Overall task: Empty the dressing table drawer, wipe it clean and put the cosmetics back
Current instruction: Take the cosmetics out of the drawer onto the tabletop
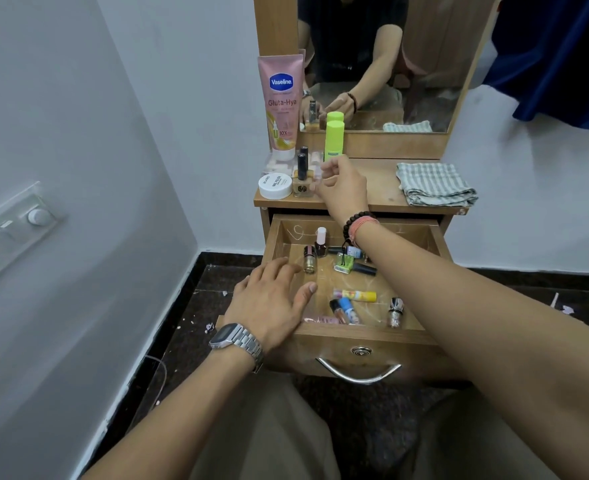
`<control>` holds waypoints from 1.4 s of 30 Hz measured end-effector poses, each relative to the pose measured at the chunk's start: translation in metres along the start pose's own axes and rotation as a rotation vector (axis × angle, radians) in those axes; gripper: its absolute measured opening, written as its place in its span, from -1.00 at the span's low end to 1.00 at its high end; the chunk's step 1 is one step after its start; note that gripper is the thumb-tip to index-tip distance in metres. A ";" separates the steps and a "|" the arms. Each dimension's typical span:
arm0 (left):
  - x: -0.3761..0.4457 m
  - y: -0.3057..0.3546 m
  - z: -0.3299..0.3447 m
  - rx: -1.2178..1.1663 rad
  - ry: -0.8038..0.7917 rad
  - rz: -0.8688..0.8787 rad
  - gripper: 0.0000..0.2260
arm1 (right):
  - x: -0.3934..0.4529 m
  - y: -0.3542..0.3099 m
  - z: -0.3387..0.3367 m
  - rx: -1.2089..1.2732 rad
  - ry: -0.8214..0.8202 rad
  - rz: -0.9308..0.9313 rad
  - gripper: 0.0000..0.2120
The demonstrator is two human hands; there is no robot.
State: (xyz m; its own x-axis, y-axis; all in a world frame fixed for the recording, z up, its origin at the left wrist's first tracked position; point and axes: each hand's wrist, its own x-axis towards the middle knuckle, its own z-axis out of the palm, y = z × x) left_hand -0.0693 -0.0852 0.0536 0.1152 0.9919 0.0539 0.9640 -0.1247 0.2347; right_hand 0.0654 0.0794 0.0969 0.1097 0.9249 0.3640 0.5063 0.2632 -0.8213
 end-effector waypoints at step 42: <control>0.000 0.005 -0.002 0.015 -0.059 -0.019 -0.59 | -0.032 0.016 -0.082 -0.508 -0.296 -0.115 -0.73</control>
State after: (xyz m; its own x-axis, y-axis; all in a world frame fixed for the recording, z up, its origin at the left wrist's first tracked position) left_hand -0.0653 -0.0857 0.0564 0.1103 0.9939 -0.0074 0.9695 -0.1060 0.2210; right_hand 0.1403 0.0310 0.1081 -0.1762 0.9547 0.2398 0.8545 0.2693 -0.4441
